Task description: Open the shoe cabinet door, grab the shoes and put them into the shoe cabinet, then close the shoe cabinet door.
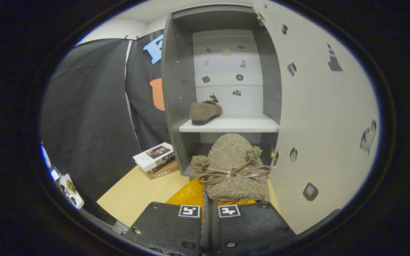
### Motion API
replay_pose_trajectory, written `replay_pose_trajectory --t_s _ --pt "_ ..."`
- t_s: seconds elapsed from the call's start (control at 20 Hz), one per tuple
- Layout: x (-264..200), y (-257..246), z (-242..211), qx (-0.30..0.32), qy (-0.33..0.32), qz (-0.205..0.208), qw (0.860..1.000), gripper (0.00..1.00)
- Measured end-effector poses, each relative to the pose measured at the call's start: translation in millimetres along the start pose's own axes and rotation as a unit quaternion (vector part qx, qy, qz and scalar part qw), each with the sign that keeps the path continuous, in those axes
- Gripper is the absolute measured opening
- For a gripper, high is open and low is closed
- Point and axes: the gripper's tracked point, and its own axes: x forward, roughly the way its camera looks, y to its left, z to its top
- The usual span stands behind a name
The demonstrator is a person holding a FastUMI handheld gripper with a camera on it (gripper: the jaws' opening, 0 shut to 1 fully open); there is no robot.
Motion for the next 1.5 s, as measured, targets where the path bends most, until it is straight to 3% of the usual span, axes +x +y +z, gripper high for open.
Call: replay_pose_trajectory --t_s 0.4,0.6,0.9,1.1,1.5 --pt "76.4 2.9 140.2 -0.030 -0.069 -0.018 0.997 0.06" --pt "141.9 -16.5 175.1 -0.027 -0.071 -0.035 0.996 0.06" --pt "260.2 -61.6 174.4 -0.016 -0.021 -0.064 0.998 0.06" --pt "311.9 -88.9 154.7 -0.018 0.031 -0.087 0.996 0.06" --pt "334.8 -95.8 134.4 0.009 0.132 -0.087 0.987 0.08"
